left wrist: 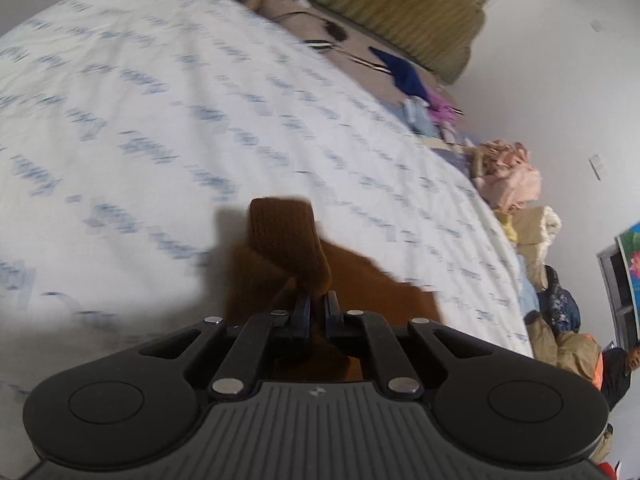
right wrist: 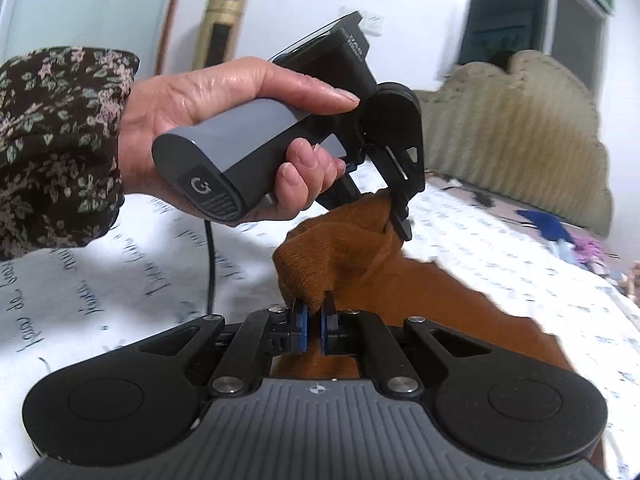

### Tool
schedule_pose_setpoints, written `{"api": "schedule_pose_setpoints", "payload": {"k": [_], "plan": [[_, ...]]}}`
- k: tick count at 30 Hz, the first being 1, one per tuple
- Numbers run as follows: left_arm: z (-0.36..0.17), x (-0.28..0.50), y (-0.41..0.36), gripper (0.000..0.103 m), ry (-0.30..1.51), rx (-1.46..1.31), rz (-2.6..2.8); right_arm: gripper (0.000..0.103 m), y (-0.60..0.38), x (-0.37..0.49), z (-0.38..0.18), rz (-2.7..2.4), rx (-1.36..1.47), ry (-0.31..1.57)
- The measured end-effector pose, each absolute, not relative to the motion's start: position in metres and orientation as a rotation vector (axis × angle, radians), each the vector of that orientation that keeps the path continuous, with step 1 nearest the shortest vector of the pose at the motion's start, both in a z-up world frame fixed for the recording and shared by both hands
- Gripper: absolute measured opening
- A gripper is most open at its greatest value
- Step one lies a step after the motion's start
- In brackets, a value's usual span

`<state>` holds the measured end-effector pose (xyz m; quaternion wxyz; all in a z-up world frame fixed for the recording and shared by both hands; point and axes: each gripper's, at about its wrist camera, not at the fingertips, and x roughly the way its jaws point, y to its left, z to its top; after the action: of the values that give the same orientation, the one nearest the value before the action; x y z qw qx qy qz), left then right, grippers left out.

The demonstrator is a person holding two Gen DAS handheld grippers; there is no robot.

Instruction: Fold small clothes

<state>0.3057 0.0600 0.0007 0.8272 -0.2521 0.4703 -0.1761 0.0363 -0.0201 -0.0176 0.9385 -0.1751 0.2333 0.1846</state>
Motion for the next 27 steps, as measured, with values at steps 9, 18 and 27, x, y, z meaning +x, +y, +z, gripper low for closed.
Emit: {"api": "schedule_pose_setpoints", "payload": {"k": [9, 18, 27], "plan": [[0.024, 0.310, -0.107, 0.006, 0.983, -0.430, -0.541, 0.007, -0.156, 0.021, 0.002, 0.142, -0.180, 0.446], [0.018, 0.291, -0.158, 0.006, 0.981, -0.397, -0.660, 0.007, -0.267, -0.008, -0.025, -0.019, -0.053, 0.518], [-0.027, 0.233, -0.103, 0.006, 1.030, -0.235, -0.569, 0.020, -0.311, 0.020, -0.052, 0.083, 0.302, 0.753]]}}
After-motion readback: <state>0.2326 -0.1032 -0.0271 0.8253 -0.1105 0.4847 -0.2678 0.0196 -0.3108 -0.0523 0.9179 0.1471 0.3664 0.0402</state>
